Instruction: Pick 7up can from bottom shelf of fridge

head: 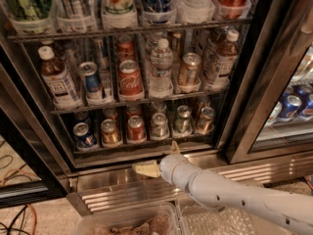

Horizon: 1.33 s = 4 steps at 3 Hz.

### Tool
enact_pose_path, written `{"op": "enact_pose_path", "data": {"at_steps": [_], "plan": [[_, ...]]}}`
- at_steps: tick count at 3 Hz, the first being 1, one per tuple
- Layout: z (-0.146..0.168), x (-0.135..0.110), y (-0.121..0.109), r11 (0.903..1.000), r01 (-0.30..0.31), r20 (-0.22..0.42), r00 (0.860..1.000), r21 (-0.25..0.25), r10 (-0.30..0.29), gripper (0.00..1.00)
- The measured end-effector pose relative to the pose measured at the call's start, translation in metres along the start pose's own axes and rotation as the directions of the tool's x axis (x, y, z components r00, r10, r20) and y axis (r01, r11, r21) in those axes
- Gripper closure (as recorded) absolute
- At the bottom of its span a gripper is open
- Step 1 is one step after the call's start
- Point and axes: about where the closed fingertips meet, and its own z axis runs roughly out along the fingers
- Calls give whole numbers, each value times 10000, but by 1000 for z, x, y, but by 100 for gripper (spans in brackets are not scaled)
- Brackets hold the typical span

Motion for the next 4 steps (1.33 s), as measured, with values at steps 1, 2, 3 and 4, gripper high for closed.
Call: {"op": "enact_pose_path", "data": {"at_steps": [1, 2, 3, 4], "plan": [[16, 0, -1, 9995, 254, 562, 9981, 199, -265, 0], [27, -3, -3, 9974, 285, 1297, 9909, 666, -370, 0], [32, -11, -11, 9931, 112, 2021, 9787, 1170, -348, 0], [29, -22, -25, 9860, -167, 2693, 9626, 1662, -291, 0]]}}
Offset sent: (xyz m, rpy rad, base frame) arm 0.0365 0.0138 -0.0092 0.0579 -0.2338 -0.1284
